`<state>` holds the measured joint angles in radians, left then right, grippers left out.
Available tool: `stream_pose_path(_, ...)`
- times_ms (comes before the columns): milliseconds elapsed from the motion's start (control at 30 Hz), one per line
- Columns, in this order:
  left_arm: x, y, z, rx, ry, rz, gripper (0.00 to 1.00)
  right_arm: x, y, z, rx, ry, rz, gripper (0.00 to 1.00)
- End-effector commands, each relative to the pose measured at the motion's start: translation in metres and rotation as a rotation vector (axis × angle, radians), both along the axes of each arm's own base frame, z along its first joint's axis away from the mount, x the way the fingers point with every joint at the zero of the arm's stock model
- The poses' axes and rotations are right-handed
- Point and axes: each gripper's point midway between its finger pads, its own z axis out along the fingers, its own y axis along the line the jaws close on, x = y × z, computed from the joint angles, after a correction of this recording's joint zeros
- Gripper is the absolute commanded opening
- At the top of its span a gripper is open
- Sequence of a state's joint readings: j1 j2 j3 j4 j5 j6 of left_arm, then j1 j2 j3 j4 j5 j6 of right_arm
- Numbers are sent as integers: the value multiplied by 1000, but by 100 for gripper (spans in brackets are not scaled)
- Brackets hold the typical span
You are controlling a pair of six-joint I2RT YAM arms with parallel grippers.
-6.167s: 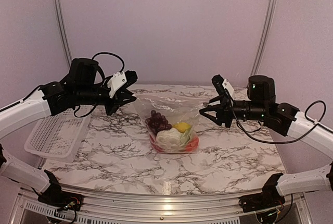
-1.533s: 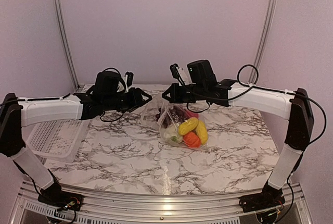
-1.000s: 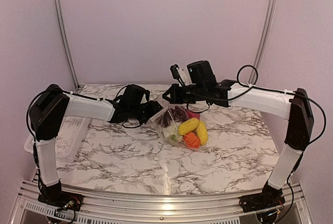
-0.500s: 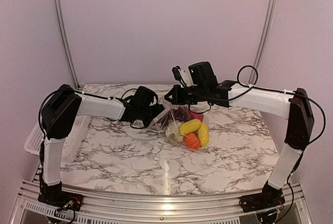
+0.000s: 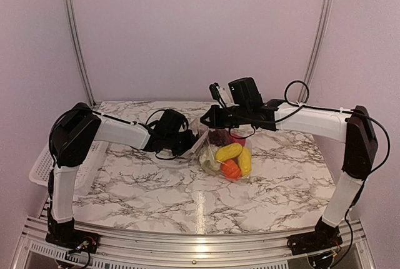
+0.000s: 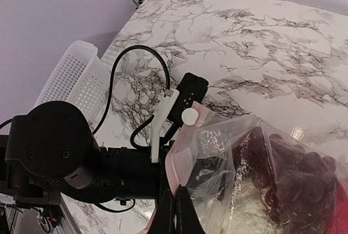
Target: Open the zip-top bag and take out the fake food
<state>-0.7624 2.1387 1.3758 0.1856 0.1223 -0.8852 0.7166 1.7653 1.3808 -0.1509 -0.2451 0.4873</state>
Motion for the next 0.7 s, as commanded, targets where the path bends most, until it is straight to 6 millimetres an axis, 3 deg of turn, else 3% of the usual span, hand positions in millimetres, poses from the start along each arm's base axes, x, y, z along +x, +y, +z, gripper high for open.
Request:
stream_pose_path(0,-1,-4,59,-70,-131,-51,9,4,-5,18,39,-30,-17,0)
stream_pose_path(100,-2,-2,95,-83,-194,-68,0,4,-8,15,32,-26,-33,0)
stream_pose_path(300,-12,6,151,-83,-280,-100,0,7,-20,10,18,-20,-91,0)
stream_pose_path(667,-43,25,219,-157,-374,-155,0,20,-46,12,41,-16,-194,0)
